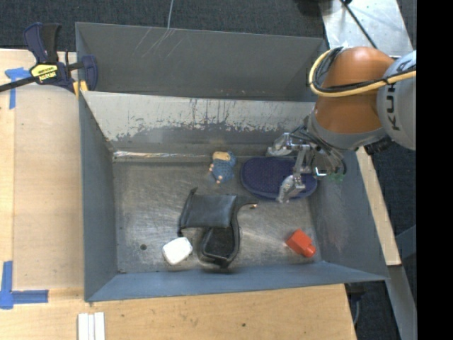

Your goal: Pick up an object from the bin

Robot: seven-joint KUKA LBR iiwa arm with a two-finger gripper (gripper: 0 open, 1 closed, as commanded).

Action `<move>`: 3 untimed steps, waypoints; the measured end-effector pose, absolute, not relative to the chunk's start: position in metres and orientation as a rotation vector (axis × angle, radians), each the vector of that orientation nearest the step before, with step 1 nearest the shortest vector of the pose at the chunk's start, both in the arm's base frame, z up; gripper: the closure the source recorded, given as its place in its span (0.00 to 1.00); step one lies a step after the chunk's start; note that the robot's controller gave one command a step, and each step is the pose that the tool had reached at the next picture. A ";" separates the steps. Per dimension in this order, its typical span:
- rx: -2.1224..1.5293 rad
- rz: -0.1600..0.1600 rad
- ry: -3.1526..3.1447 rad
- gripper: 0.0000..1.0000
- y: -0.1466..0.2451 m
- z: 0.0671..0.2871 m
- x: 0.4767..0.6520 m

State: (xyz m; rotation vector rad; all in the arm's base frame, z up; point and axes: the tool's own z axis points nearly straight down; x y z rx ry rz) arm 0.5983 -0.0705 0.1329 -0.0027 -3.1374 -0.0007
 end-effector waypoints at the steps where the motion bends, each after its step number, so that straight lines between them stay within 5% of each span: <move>1: -0.178 0.001 -3.141 0.00 -0.056 0.083 0.619; 2: -0.175 0.001 -3.139 1.00 -0.055 0.081 0.619; 3: -0.197 0.000 -3.149 1.00 -0.046 0.285 0.615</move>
Offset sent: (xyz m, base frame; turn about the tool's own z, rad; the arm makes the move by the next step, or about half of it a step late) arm 0.0228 0.0181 -0.0629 0.1116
